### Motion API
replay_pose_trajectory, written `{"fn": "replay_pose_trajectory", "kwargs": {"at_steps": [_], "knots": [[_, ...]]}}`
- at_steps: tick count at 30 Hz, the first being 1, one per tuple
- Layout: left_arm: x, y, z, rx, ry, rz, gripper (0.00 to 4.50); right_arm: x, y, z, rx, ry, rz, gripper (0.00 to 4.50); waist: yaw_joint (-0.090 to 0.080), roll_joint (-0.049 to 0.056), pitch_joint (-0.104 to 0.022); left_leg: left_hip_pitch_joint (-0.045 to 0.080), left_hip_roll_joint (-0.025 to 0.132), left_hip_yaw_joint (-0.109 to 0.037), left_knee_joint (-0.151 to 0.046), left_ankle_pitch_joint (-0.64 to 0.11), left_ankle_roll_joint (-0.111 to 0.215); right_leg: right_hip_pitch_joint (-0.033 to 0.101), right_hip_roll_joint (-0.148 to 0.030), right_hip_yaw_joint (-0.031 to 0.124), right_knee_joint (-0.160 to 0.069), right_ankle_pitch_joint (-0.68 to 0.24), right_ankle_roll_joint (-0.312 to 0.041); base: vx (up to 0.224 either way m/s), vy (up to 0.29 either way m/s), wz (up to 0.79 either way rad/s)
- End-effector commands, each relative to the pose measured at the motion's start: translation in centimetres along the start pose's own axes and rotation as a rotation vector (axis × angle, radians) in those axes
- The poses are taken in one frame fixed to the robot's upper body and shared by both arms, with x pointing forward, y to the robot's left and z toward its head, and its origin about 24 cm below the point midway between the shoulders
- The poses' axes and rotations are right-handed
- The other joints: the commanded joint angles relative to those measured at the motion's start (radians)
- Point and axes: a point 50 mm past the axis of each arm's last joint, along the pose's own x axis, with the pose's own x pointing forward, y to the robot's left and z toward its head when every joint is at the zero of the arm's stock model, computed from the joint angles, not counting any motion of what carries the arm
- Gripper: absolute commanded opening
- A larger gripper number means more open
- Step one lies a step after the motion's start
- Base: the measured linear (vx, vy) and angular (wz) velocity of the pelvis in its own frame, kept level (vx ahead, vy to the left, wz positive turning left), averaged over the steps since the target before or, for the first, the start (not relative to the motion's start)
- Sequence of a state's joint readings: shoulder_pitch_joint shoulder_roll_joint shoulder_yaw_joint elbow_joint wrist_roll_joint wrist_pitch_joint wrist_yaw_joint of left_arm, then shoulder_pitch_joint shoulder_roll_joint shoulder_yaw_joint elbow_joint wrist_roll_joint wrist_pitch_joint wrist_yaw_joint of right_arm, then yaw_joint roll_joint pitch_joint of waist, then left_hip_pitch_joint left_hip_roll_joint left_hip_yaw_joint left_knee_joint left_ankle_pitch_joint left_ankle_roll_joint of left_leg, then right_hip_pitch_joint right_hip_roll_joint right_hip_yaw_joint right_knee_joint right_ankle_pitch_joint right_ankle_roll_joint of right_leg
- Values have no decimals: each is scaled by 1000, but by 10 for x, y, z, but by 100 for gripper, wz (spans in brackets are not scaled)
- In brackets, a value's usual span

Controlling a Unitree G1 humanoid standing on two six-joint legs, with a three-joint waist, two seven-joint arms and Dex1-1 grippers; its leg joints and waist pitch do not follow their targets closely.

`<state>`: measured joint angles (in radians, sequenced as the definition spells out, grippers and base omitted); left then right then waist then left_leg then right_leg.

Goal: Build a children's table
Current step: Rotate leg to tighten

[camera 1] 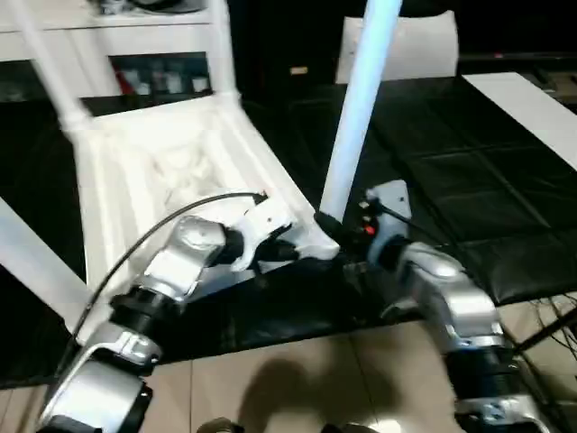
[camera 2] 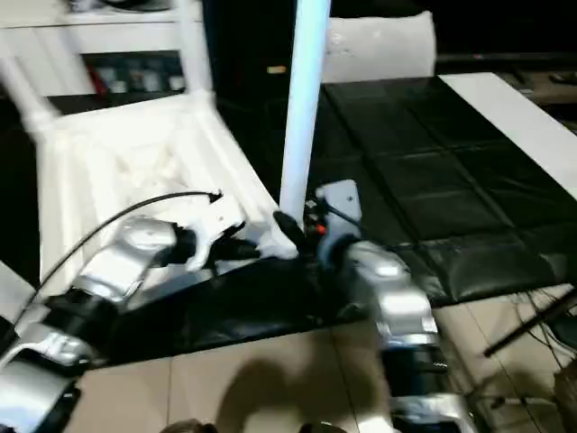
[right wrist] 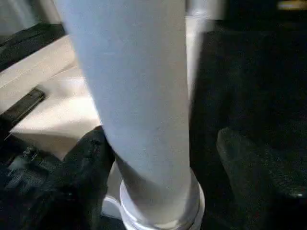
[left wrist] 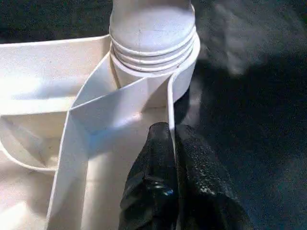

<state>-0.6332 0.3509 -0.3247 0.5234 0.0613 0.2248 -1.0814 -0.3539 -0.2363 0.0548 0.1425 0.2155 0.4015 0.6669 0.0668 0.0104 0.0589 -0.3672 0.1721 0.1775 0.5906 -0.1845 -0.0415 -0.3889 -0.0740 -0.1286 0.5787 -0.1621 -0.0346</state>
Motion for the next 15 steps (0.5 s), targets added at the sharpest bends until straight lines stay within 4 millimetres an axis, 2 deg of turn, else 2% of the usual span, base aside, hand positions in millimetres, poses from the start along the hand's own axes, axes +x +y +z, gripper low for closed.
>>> {"fn": "replay_pose_trajectory", "kwargs": {"at_steps": [1,5,8,10,11,12,15], "knots": [[-6,-6,-2,70,4,-126,0,-9,7,5,-66,13,179,382,5,10,-68,20,75,-30,-73,-245,29,54,-98,77,-74,-294,-141,0,0,0],[-12,-11,-6,130,16,-236,0,-17,13,6,-87,44,335,382,15,10,-70,20,73,-29,-71,-246,30,55,-103,76,-73,-295,-161,0,0,0],[-17,-13,-8,159,32,-315,0,-22,17,5,-110,80,459,382,31,12,-73,23,79,-26,-69,-216,36,50,-100,77,-64,-237,-180,0,0,0],[-19,-14,-8,184,49,-355,0,-24,19,4,-108,100,517,382,40,12,-74,23,80,-25,-69,-209,37,51,-101,77,-62,-230,-181,0,0,0],[-20,-15,-8,190,55,-382,0,-25,20,4,-108,112,550,382,46,6,-74,22,80,-24,-69,-202,40,51,-102,77,-61,-231,-181,0,0,0],[-21,-16,-7,194,54,-407,0,-26,22,3,-104,122,581,355,50,7,-74,22,80,-24,-69,-199,40,51,-103,77,-61,-237,-179,0,0,0],[-22,-18,-5,191,55,-463,0,-27,24,0,-105,157,647,345,54,5,-73,20,79,-25,-70,-200,35,51,-105,76,-63,-264,-173,0,0,0]]}}
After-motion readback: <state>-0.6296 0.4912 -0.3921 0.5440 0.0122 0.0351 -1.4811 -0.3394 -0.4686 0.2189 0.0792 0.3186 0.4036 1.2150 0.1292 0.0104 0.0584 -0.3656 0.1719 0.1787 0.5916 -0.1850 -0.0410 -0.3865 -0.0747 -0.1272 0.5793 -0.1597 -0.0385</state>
